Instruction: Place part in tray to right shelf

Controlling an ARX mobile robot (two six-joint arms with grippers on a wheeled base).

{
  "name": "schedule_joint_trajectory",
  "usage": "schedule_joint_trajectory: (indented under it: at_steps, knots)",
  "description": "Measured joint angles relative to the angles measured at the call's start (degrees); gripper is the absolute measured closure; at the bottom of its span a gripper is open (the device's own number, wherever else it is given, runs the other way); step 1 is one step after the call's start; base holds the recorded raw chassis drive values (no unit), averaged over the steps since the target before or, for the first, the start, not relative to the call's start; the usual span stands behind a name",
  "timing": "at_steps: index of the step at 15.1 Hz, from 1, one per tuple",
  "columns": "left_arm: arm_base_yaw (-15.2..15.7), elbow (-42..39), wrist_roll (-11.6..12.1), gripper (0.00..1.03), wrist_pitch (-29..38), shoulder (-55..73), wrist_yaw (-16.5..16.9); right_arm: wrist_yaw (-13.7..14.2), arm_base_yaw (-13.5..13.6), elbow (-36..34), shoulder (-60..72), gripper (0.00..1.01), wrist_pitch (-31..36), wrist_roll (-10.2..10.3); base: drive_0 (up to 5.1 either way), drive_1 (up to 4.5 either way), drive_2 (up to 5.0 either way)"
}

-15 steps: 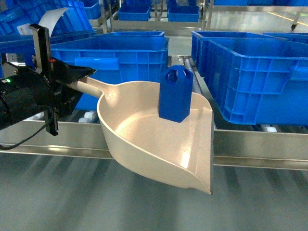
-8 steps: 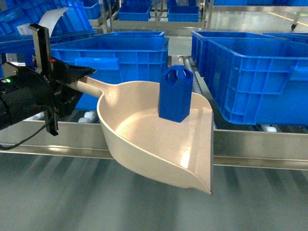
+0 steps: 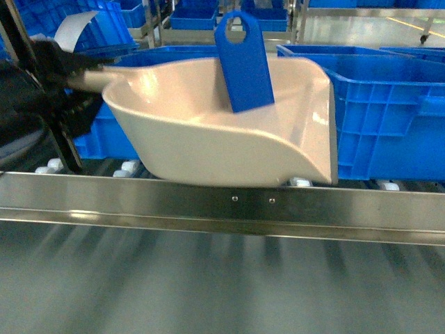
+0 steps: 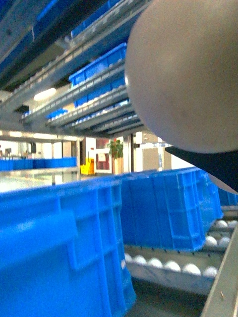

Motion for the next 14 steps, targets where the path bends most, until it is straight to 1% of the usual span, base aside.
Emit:
schedule_joint_trajectory:
  at_steps: [1,2,3,4,5,6,7,8,9,10,11,12,13,14]
  knots:
    - [1.44,0.55,-0.04,0.89,0.46,-4.33,1.20,0.00,0.00,0.00,0.00,0.03,0.00,0.00,0.0,0.00,0.0]
    - [2.29,2.19,0.17,0.89,-0.02,-6.64,1.20,0.00,0.00,0.00,0.00,0.03,0.00,0.00,0.0,0.00,0.0]
    - [3.13,4.55,0.85,0.89,-3.89,-8.59,0.31,0.00,0.00,0.00,0.00,0.03,0.00,0.02,0.0,0.00,0.0]
    - [3.67,7.78,1.84,0.89,-8.76,-10.21,-1.97,0.00,0.00,0.00,0.00,0.03,0.00,0.00,0.0,0.00,0.0]
    - [4.00,13.29,3.50,0.89,-15.43,-10.71,-5.60,0.00,0.00,0.00,0.00,0.03,0.00,0.00,0.0,0.00,0.0]
    - [5.22,18.01,4.94,0.89,-20.41,-10.38,-8.22,0.00,0.00,0.00,0.00,0.03,0.00,0.00,0.0,0.00,0.0]
    - [7.34,23.10,6.78,0.89,-25.27,-8.66,-10.03,0.00,0.00,0.00,0.00,0.03,0.00,0.00,0.0,0.00,0.0]
    - [9.75,26.93,8.15,0.89,-27.69,-6.12,-11.15,0.00,0.00,0.00,0.00,0.03,0.00,0.00,0.0,0.00,0.0]
    - [12.55,31.41,9.77,0.89,-30.69,-2.36,-12.94,0.02,0.00,0.00,0.00,0.03,0.00,0.00,0.0,0.00,0.0]
    - [14.34,36.11,11.87,0.89,-34.29,1.64,-15.67,0.00,0.00,0.00,0.00,0.03,0.00,0.02,0.0,0.00,0.0]
    - [15.23,40.44,14.80,0.89,-36.85,4.94,-19.17,0.00,0.00,0.00,0.00,0.03,0.00,0.02,0.0,0.00,0.0]
    - [15.30,48.65,18.40,0.89,-40.68,9.84,-21.90,0.00,0.00,0.00,0.00,0.03,0.00,0.02,0.0,0.00,0.0]
    - [14.43,55.15,21.18,0.89,-43.58,12.98,-23.98,0.00,0.00,0.00,0.00,0.03,0.00,0.02,0.0,0.00,0.0]
    - [12.02,61.77,26.18,0.89,-46.45,15.21,-28.68,0.00,0.00,0.00,0.00,0.03,0.00,0.00,0.0,0.00,0.0]
